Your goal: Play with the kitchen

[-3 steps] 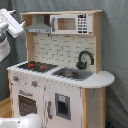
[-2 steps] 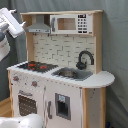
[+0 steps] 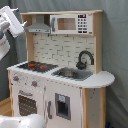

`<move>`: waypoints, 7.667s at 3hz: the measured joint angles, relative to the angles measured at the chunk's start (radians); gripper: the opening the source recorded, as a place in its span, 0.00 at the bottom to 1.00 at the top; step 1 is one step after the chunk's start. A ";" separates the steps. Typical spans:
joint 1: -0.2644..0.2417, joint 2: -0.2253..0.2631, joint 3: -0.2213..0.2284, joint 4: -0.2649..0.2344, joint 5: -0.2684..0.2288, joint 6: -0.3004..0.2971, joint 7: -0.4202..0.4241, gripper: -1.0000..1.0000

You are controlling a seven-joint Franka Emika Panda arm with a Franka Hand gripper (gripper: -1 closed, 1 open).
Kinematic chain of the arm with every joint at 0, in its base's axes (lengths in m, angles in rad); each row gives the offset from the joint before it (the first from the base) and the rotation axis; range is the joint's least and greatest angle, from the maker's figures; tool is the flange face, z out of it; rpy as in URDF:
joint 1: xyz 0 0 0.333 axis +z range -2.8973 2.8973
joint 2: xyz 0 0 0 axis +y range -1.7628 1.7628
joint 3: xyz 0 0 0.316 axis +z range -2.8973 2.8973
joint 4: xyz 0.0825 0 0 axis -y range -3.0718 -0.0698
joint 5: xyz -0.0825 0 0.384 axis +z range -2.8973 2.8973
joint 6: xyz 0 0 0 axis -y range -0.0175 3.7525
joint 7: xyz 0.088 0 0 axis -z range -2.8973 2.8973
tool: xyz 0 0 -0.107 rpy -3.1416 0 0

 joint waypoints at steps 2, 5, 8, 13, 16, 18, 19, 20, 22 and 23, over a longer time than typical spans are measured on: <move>-0.096 0.001 0.021 0.104 0.000 -0.110 0.128 1.00; -0.251 0.004 0.050 0.168 0.006 -0.208 0.382 1.00; -0.294 0.005 0.101 0.179 0.042 -0.242 0.437 0.00; -0.218 0.083 0.090 0.044 0.043 -0.538 0.357 0.00; -0.087 0.137 0.078 -0.071 0.060 -0.380 0.351 0.00; -0.084 0.137 0.078 -0.072 0.062 -0.356 0.350 1.00; 0.011 0.135 0.090 -0.062 0.061 -0.338 0.332 1.00; 0.045 0.134 0.090 -0.063 0.060 -0.298 0.242 1.00; 0.158 0.081 0.086 -0.109 0.022 -0.277 0.116 1.00; 0.211 0.020 0.089 -0.165 0.006 -0.270 0.109 1.00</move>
